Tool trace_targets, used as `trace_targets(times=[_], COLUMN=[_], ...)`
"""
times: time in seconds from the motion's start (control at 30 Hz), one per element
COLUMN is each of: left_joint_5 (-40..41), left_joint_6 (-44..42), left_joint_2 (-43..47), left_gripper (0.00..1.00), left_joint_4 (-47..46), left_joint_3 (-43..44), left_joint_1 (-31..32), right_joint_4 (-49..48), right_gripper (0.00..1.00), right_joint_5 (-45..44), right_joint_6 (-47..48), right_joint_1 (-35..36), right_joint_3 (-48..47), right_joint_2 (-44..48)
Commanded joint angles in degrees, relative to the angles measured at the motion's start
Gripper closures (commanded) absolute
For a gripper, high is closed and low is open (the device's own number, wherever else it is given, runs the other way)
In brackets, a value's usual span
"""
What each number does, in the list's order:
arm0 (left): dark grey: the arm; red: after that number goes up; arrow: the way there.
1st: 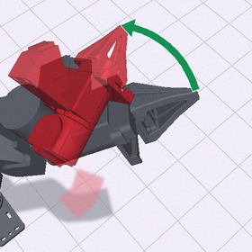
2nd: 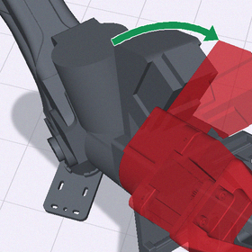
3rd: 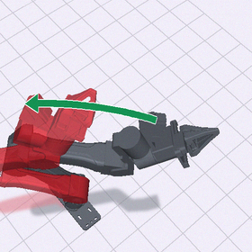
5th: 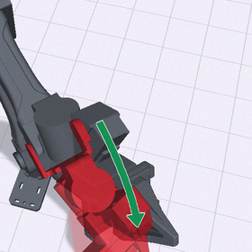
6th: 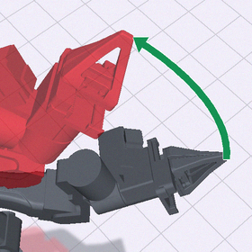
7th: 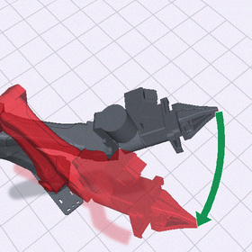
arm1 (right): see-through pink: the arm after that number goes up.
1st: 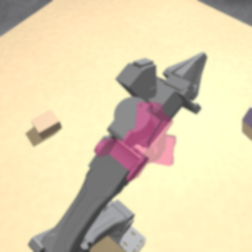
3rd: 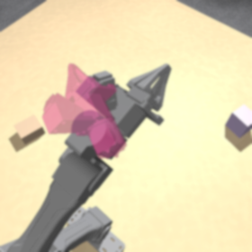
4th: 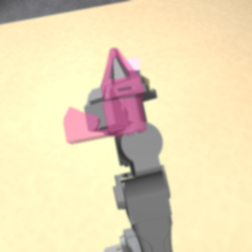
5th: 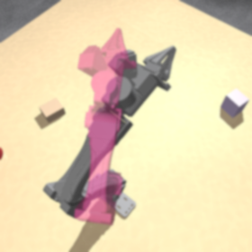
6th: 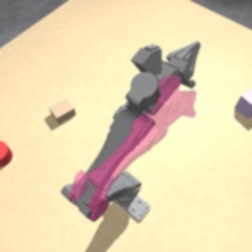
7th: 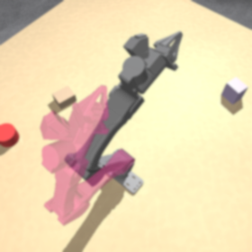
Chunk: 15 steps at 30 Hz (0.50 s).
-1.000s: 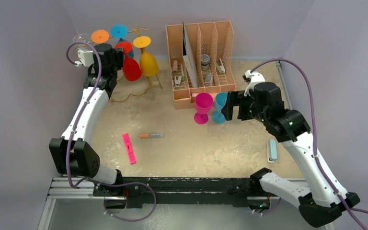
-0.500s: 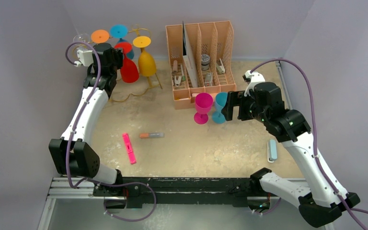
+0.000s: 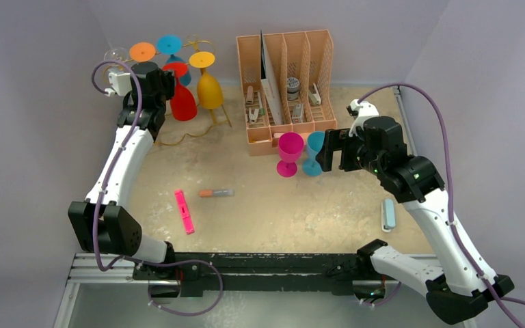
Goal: Take the wine glass off the wine glass rack
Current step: Pick up the wine glass from the wine rack.
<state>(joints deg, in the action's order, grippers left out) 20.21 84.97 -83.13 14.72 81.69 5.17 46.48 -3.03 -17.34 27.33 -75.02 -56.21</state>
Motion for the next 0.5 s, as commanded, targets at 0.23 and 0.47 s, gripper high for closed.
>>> trace_targets(times=[0.23, 0.47], left_joint_5=[-0.7, -0.9], left_joint_6=[1.0, 2.1], left_joint_2=[2.6, 3.2], left_gripper=[1.0, 1.0], left_joint_4=[-0.6, -0.7], left_joint_3=[0.9, 0.9], left_joint_1=[-0.5, -0.6], right_joint_4=[-0.2, -0.1], right_gripper=[0.01, 0.01], right_joint_5=[1.3, 1.0], right_joint_6=[-0.3, -0.4], right_joint_1=[0.0, 0.0], right_joint_3=[-2.2, -2.1], right_joint_2=[0.2, 0.4])
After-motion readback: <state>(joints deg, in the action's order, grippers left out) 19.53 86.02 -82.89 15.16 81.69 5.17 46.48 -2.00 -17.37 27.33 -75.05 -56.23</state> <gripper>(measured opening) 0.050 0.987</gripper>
